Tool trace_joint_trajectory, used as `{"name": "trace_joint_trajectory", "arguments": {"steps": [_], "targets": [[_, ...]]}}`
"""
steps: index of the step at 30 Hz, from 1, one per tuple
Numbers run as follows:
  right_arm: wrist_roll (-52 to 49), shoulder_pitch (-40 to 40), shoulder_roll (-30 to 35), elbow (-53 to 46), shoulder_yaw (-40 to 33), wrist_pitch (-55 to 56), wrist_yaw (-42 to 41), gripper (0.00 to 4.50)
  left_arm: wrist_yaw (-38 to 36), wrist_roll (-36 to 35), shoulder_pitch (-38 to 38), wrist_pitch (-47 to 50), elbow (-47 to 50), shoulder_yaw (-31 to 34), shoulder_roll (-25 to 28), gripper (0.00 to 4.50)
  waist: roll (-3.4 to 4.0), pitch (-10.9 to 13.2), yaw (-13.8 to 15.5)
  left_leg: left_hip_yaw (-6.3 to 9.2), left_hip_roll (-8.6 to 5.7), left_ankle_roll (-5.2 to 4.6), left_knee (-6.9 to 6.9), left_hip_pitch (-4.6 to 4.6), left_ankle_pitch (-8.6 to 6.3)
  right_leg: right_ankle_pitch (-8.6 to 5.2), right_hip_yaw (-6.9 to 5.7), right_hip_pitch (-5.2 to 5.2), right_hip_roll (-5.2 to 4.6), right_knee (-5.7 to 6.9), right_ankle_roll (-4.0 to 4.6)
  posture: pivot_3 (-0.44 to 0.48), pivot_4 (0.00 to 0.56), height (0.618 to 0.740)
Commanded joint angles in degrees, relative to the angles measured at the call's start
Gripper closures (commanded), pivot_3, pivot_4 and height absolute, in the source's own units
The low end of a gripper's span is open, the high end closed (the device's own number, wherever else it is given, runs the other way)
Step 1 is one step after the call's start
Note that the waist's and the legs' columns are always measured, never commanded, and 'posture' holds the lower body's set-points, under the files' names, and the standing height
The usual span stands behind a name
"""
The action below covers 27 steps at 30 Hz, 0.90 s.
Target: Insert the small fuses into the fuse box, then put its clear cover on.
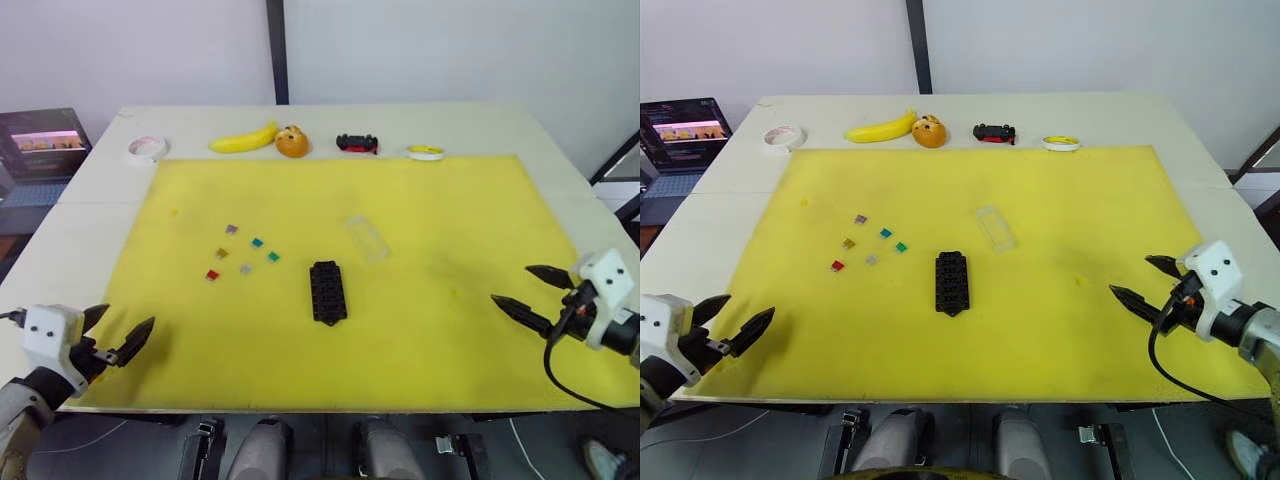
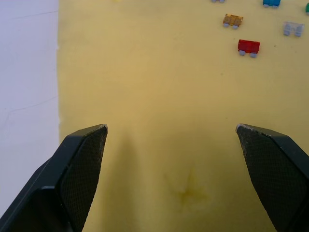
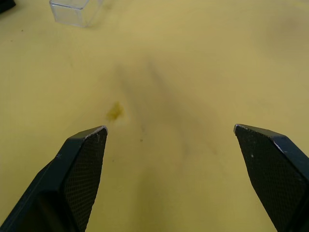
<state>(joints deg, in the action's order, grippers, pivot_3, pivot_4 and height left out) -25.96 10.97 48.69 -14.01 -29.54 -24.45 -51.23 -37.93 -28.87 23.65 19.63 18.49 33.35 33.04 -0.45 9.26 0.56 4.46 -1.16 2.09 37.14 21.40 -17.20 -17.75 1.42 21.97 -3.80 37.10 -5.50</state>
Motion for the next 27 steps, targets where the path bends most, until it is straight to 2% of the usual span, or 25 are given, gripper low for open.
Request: {"name": "trace_joint_trajectory", "arguments": {"steps": [1, 20, 27], "targets": [[0.3, -0.4, 0.3, 0.1, -1.2, 2.2, -0.4, 0.06, 0.2, -1.1, -0.4, 0.5, 1.7, 1.1, 0.5, 0.0, 0.0, 0.0, 0.0, 0.0, 0.0, 0.0, 0.0, -0.01, 0.0, 0.0, 0.0, -0.01, 0.0, 0.0, 0.0, 0.0, 0.15, 0.74], [2.8, -4.5, 0.1, -1.7, 0.4, 1.5, 4.5, 0.06, 1.8, -0.4, 0.1, 4.3, 7.3, -3.1, 0.6, 0.0, 0.01, 0.0, 0.0, -0.01, -0.01, 0.0, 0.0, -0.01, 0.0, 0.0, 0.0, 0.0, 0.02, 0.02, 0.0, 0.0, 0.15, 0.74], [2.3, -5.3, 0.0, -3.0, 1.7, 0.1, 5.2, 0.06, 3.2, 1.5, -3.5, 3.8, 6.1, -4.8, 0.6, 0.0, 0.01, 0.0, 0.0, -0.01, -0.01, 0.0, 0.02, -0.01, 0.0, 0.01, 0.0, -0.01, 0.04, 0.04, -0.01, 0.0, 0.15, 0.74]]}}
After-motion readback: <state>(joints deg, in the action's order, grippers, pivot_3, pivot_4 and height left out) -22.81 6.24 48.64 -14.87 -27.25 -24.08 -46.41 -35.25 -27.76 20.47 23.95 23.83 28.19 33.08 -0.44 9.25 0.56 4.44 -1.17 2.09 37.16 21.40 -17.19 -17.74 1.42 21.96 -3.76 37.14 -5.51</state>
